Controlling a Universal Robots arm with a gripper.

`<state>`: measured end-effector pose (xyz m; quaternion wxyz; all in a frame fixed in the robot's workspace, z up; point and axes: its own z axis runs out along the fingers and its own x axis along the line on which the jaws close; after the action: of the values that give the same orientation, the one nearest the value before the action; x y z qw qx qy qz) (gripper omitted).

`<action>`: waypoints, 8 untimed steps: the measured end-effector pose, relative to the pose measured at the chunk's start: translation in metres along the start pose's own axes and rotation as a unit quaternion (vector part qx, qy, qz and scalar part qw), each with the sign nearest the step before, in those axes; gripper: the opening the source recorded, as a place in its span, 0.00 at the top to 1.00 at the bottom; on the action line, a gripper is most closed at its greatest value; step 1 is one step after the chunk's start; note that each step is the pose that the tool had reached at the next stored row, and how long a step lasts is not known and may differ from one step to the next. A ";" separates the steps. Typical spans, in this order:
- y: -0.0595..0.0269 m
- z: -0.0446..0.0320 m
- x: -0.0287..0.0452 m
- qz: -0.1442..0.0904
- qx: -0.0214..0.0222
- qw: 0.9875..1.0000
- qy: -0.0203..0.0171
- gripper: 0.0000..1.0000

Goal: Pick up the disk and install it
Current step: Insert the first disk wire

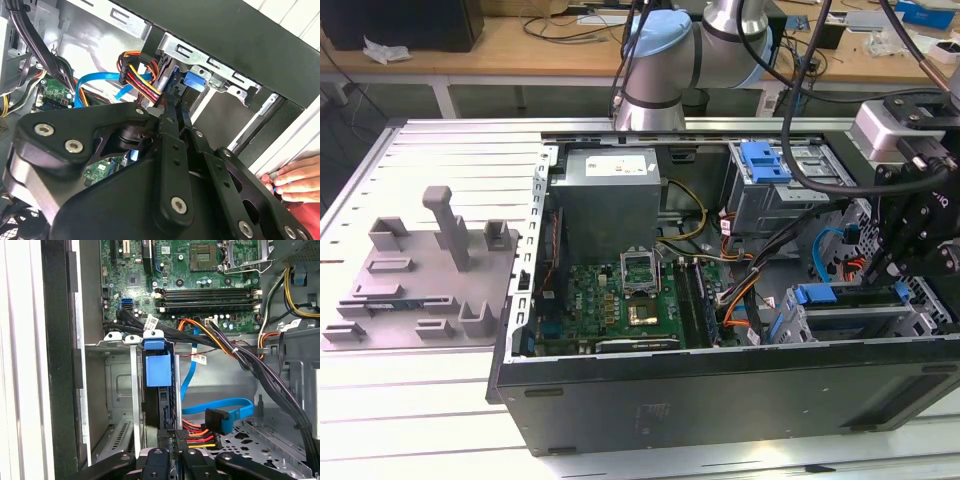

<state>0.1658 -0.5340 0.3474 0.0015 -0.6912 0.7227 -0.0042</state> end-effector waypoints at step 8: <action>0.0000 0.0000 0.0017 -0.001 0.000 1.000 0.000 0.84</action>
<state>0.1658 -0.5356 0.3475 0.0015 -0.6922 0.7217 -0.0041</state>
